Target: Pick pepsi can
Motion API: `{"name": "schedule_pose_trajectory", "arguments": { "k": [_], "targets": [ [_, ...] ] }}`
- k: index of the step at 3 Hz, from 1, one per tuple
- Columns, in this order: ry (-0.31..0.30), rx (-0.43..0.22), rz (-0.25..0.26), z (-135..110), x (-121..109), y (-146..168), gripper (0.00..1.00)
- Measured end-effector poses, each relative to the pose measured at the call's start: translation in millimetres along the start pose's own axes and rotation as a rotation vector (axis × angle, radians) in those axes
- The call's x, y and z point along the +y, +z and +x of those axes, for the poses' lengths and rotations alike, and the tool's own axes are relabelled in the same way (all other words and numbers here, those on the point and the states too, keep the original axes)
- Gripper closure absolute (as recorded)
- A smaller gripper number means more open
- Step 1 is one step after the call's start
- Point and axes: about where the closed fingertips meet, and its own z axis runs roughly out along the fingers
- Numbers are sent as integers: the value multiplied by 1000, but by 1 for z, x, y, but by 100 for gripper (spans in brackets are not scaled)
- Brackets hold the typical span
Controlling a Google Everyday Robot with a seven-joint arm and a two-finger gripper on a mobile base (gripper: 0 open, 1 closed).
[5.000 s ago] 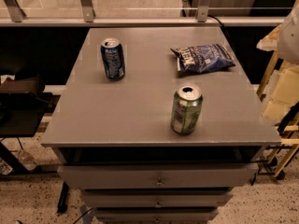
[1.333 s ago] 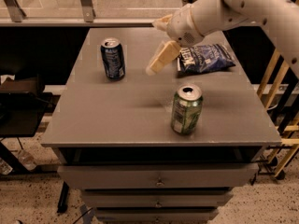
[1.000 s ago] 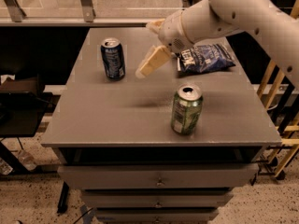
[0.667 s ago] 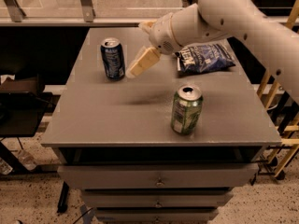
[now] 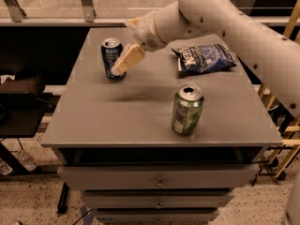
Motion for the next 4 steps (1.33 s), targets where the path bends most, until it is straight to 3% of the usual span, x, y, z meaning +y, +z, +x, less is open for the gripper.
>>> {"name": "schedule_pose_trajectory", "arguments": {
  "k": [2, 4],
  "targets": [
    [-18, 45, -79, -6, 5, 24, 0],
    [16, 72, -148, -7, 7, 35, 0]
  ]
}}
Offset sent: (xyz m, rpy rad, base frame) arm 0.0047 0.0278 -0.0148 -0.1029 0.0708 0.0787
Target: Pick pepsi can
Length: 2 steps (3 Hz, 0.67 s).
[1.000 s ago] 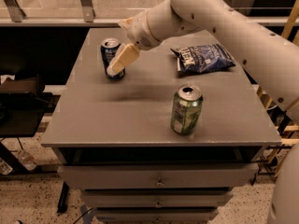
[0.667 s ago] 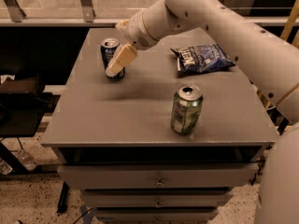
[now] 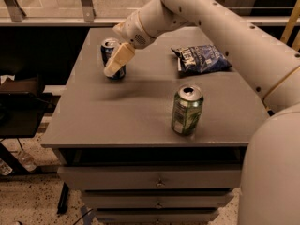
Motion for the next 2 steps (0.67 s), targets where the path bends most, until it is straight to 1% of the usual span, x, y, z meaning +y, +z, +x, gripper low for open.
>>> {"name": "schedule_pose_trajectory", "arguments": {
  "k": [1, 2],
  "targets": [
    [-12, 26, -25, 0, 4, 6, 18],
    [-19, 44, -35, 3, 5, 7, 42]
  ]
}}
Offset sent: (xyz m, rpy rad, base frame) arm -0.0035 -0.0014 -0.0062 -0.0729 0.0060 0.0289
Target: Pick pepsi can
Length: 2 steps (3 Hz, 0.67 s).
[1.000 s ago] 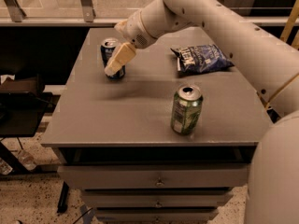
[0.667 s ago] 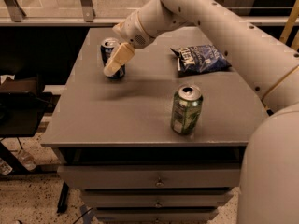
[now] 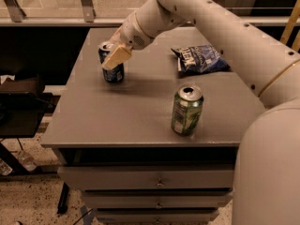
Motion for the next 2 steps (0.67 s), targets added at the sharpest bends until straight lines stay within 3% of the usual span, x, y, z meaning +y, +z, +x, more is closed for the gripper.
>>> {"name": "schedule_pose_trajectory", "arguments": {
  "k": [1, 2],
  "targets": [
    [-9, 2, -16, 0, 1, 0, 64],
    [-42, -36, -27, -11, -3, -17, 87]
  ]
}}
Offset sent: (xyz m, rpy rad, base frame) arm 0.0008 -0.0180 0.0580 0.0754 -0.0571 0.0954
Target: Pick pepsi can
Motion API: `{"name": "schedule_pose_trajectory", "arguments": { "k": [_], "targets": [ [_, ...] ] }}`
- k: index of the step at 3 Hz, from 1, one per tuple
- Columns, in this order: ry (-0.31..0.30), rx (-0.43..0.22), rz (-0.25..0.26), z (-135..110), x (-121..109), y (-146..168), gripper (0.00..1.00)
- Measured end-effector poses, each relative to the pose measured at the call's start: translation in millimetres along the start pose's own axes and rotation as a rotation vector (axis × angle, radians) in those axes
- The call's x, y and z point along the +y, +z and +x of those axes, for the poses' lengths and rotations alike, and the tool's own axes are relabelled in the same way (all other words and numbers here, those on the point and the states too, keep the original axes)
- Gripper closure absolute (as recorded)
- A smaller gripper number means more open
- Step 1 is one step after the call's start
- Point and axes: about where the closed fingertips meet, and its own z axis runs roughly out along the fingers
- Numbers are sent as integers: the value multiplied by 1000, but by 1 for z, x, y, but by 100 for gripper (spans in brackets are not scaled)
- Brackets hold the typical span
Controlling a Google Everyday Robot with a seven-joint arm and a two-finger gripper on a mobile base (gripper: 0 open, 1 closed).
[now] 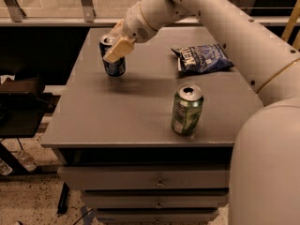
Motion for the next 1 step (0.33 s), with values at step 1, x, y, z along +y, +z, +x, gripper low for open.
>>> {"name": "schedule_pose_trajectory", "arguments": {
  "k": [1],
  "targets": [
    [-56, -61, -1, -22, -5, -31, 100]
  ]
}}
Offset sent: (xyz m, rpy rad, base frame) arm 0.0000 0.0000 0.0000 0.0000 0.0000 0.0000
